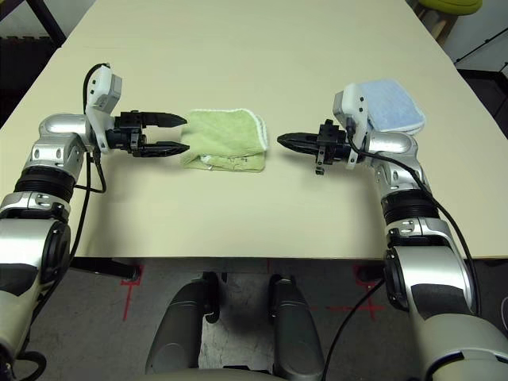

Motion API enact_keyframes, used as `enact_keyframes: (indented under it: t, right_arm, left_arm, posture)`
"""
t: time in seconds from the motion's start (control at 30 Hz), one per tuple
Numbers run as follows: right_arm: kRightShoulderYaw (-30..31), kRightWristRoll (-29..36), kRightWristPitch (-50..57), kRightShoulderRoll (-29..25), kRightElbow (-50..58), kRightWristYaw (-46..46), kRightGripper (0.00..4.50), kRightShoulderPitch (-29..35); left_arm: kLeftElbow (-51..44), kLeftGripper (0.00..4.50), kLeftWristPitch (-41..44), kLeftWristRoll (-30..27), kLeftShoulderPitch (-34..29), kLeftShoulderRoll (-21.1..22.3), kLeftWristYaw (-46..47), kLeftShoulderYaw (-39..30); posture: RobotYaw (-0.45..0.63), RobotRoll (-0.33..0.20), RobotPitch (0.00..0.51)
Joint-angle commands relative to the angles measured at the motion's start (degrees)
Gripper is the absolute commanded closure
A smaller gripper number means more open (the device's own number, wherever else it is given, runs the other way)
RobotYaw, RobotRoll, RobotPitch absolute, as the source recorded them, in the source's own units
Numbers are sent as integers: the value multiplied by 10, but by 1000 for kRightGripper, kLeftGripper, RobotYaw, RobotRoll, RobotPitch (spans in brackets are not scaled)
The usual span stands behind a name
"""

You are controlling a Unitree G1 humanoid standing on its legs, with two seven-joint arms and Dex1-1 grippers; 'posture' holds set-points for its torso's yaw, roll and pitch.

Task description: Fold the towel and set it aside.

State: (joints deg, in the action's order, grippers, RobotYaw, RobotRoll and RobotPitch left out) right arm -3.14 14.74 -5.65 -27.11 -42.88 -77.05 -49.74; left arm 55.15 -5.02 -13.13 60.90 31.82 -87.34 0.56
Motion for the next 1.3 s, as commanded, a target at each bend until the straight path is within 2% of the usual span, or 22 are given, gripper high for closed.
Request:
enact_keyframes:
  t: [0.03, 0.13, 0.17, 0.33, 0.77, 0.87, 1.23, 1.3]
  right_arm:
    - [-2, 8, 3, 3, 6, 4, 4500, -6]
    - [-2, 9, 4, 3, 7, 4, 4500, -6]
    - [-2, 9, 4, 3, 8, 4, 4500, -6]
    - [-1, 9, 5, 1, 14, 3, 4500, -1]
    - [1, 8, 7, -2, 21, 1, 4500, 5]
    - [1, 8, 7, -2, 22, 1, 4500, 6]
    - [1, 8, 7, -1, 21, 1, 4500, 6]
    - [1, 8, 7, 0, 21, 2, 4500, 5]
  left_arm:
    - [7, 901, 4, 3, 13, -7, -6, -3]
    - [5, 901, 3, 9, 12, -5, -11, 2]
    - [2, 1090, 3, 15, 9, -3, -12, 7]
    - [-9, 50, 6, 22, -2, -1, -15, 14]
    - [-20, 50, 8, 17, -5, -4, -27, 7]
    - [-21, 611, 8, 15, -6, -5, -28, 5]
    - [-23, 4440, 16, 11, -2, -6, -31, 1]
    - [-18, 4440, 15, 12, 0, -6, -31, 1]
  posture:
    - [2, 0, 194]
    - [2, 0, 193]
    - [2, 0, 193]
    - [1, 0, 194]
    - [0, 0, 196]
    - [0, 0, 195]
    - [0, 0, 197]
    - [-1, 0, 199]
